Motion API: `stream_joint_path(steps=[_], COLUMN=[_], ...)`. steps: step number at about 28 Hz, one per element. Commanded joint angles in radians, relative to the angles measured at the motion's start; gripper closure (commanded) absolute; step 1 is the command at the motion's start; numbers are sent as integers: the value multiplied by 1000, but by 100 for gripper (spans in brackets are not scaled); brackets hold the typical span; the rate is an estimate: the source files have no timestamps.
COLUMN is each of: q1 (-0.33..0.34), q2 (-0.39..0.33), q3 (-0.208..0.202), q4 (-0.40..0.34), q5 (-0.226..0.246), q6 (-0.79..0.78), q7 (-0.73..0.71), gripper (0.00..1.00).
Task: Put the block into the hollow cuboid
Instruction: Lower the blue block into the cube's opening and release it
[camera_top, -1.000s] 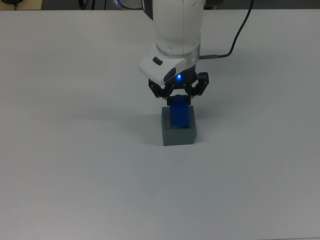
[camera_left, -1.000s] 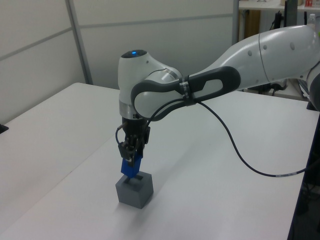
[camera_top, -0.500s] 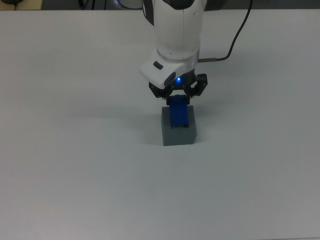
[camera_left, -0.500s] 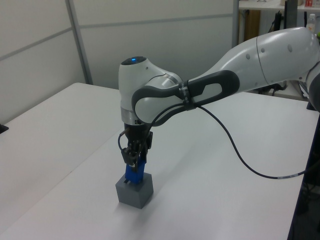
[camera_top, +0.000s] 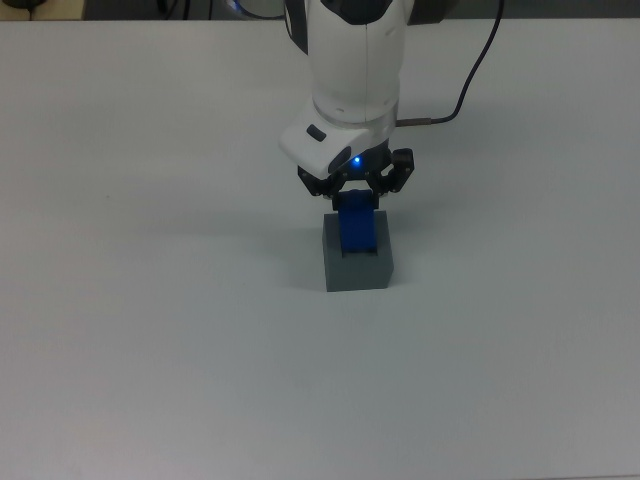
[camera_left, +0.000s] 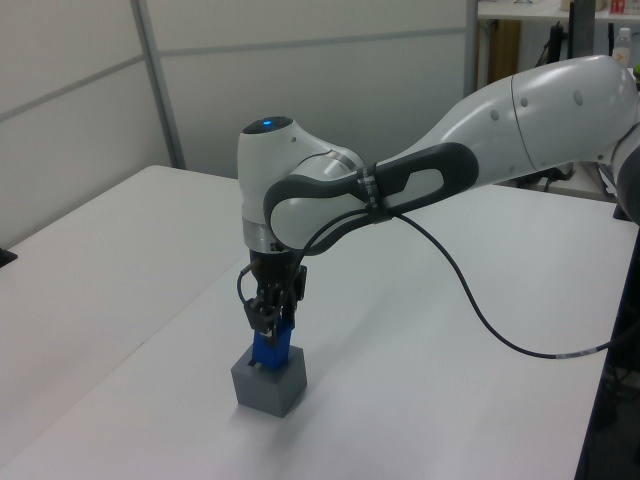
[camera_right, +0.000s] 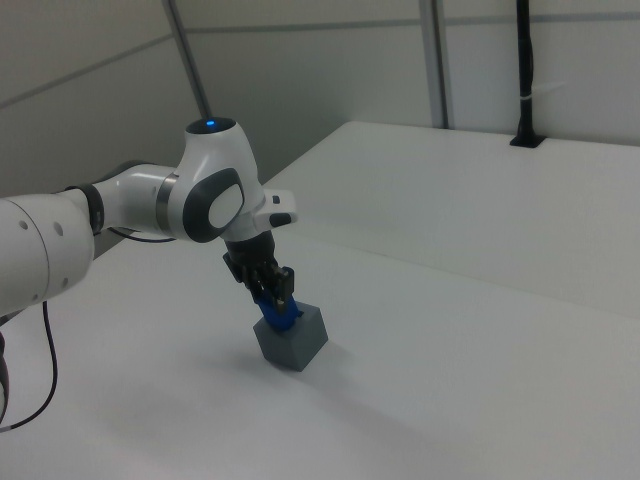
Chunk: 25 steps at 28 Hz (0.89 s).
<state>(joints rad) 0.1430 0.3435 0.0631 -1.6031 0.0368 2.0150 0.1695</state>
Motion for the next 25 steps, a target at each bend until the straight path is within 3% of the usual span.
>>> stream_joint_path(steps=[1,25], q1=[4,3], q2=[5,14], q3=[-5,-6], q4=[11,12], q5=[0,2], q6=[-7,27], q7=[7,5], gripper=[100,100])
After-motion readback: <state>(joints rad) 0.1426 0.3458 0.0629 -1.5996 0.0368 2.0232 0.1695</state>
